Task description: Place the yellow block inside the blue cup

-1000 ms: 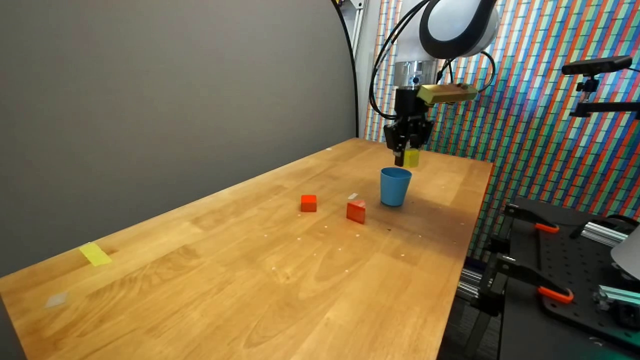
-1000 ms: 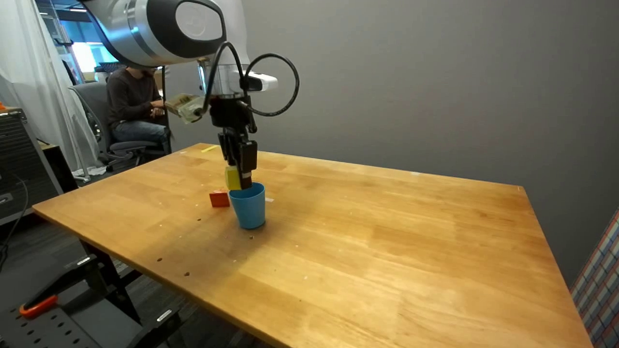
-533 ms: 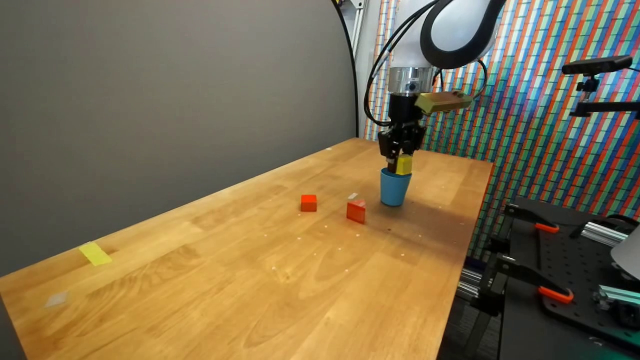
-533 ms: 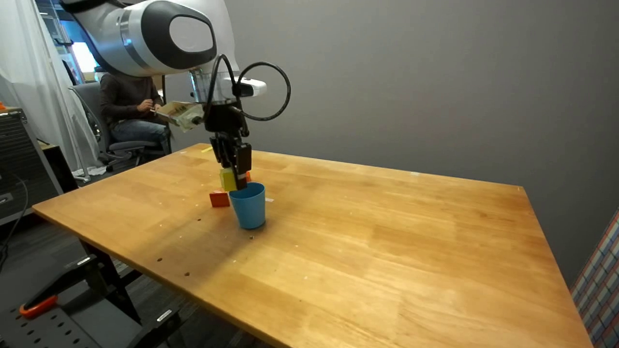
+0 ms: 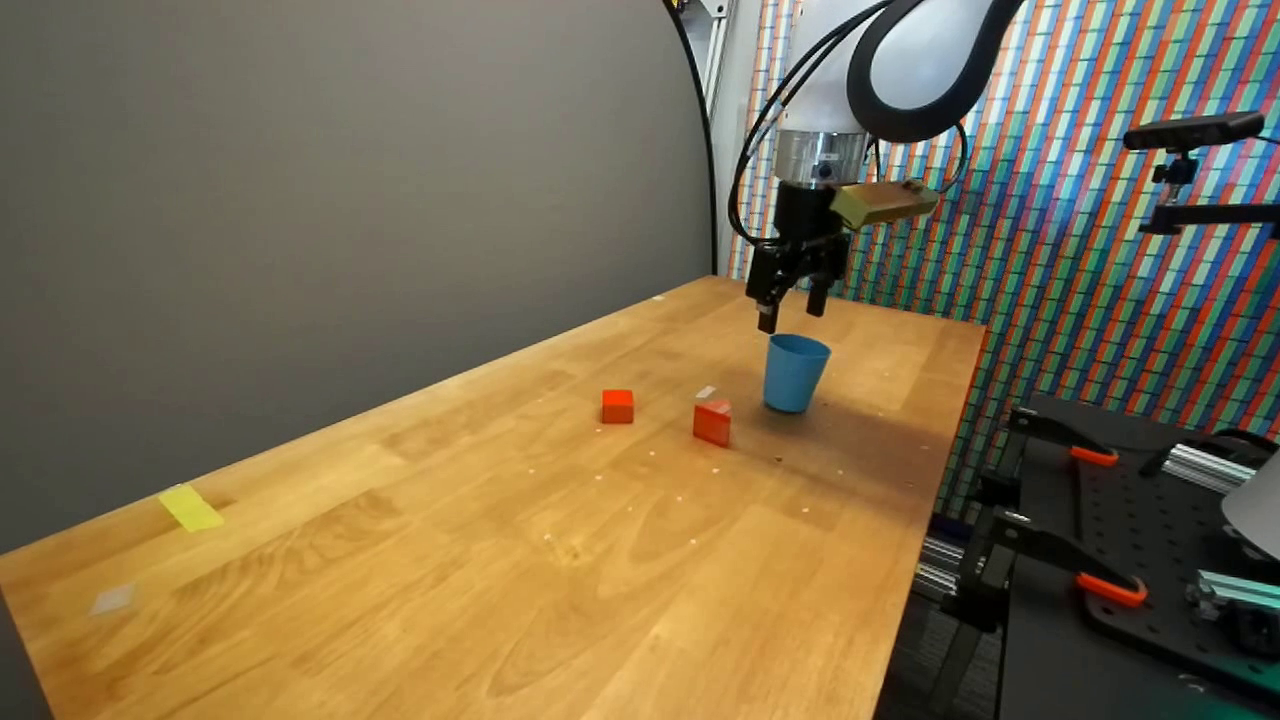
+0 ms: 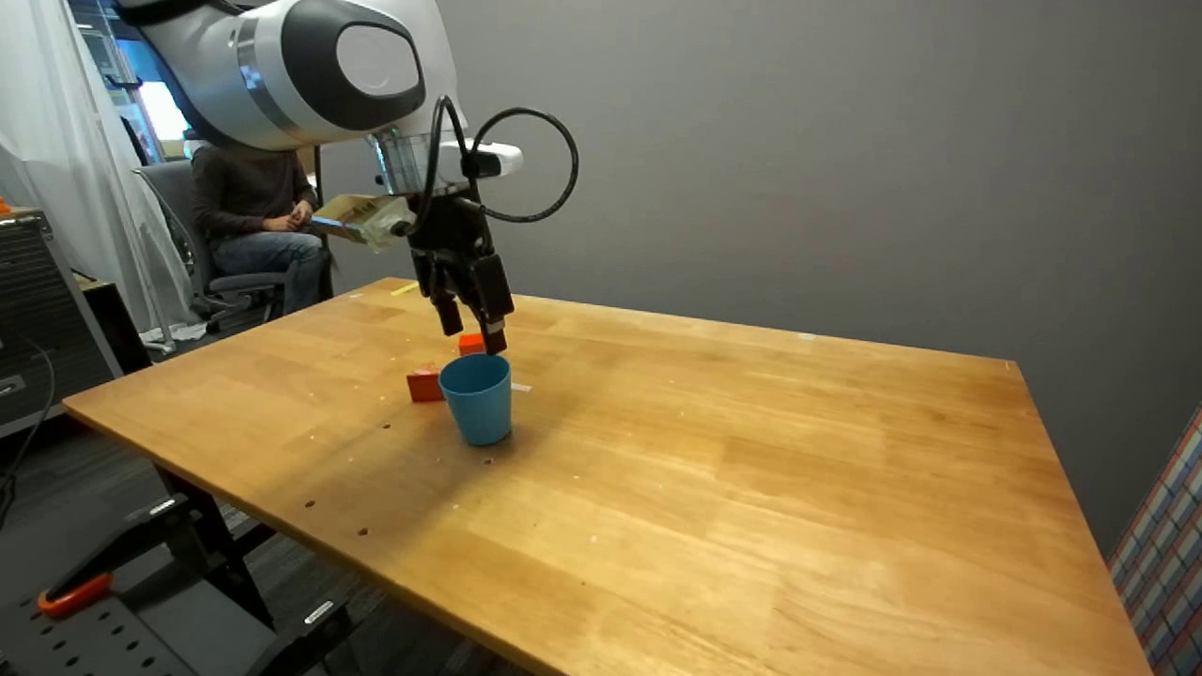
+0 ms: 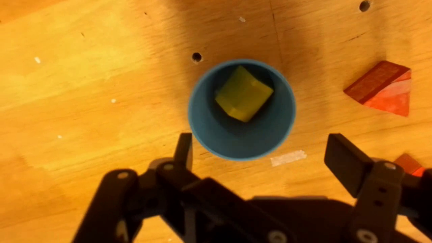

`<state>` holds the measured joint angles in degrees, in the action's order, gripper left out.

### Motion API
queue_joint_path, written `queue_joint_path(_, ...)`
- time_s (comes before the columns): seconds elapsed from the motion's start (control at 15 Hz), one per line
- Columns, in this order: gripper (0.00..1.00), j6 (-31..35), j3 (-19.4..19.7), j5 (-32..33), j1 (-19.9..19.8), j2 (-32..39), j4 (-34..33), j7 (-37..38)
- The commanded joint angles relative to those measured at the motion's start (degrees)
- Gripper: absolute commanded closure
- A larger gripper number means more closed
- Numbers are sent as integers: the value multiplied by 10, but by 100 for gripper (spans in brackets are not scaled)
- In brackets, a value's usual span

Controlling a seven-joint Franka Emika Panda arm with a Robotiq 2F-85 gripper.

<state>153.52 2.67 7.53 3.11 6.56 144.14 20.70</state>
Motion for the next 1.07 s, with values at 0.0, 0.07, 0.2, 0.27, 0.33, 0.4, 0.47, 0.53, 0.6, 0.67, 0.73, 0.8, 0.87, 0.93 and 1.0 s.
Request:
queue_joint_path(0.0, 0, -17, -4, -1, -6, -53, 19, -40)
queue_joint_path(0.07, 0, -25, -7, -6, -7, -65, 22, -54)
queue_joint_path(0.2, 1, -50, -11, -4, -8, -96, 30, -80)
queue_joint_path(0.27, 0, -66, -13, -2, -8, -112, 32, -96)
queue_joint_path(0.33, 0, -84, -15, 6, -9, -130, 35, -108)
queue_joint_path(0.4, 0, -101, -17, 13, -9, -147, 38, -118)
queue_joint_path(0.47, 0, -117, -20, 20, -10, -164, 39, -126)
queue_joint_path(0.53, 0, -134, -23, 27, -11, -181, 41, -134)
queue_joint_path(0.6, 0, -151, -26, 30, -12, -197, 42, -135)
queue_joint_path(0.67, 0, -166, -29, 34, -12, -213, 43, -140)
queue_joint_path(0.73, 0, -188, -32, 31, -11, -226, 40, -141)
queue_joint_path(0.8, 0, -158, -32, 20, -13, -177, 24, -129)
queue_joint_path(0.87, 0, -173, -34, 20, -12, -192, 26, -132)
queue_joint_path(0.93, 0, -180, -35, 20, -12, -202, 28, -133)
queue_joint_path(1.0, 0, -182, -36, 20, -12, -208, 30, -134)
